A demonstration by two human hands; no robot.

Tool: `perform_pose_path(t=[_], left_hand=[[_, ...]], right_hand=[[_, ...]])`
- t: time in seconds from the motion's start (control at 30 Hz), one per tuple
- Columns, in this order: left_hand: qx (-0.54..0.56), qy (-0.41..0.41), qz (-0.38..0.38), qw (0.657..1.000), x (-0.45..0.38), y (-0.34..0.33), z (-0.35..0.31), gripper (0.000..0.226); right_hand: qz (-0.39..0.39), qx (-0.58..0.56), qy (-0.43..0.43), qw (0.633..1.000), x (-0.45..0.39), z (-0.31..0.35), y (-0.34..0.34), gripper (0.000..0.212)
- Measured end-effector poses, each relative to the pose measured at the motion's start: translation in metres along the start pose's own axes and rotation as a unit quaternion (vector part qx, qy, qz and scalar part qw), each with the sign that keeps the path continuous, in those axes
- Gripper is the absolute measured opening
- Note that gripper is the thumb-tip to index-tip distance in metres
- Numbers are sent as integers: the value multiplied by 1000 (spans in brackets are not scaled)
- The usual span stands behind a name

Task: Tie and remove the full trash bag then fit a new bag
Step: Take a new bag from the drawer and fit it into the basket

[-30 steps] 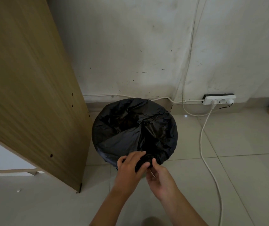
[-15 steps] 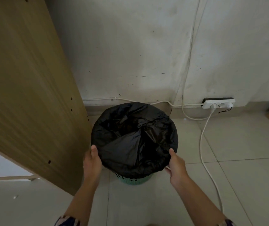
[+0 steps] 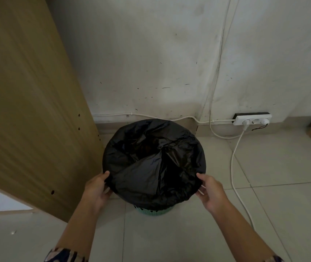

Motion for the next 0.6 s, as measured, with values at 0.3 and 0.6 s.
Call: perform_pose_path(t=[0.3, 0.6], left_hand=[[-82, -21, -6, 996, -16, 6, -11, 12], [-229, -149, -51, 961, -20, -10, -52, 55]], right_hand=[[15, 66, 20, 997, -18, 32, -6, 19], [11, 181, 118, 976, -25, 61, -24, 26]])
Point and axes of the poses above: each hand's wrist, its own x-axis away from the middle knuckle, its own y-axis out of the back of the hand, z = x × y, the point moved 6 cm from there along -x, towards the middle knuckle, and after that the axes turned 8 degrees about -z, right-handed, at the moved point
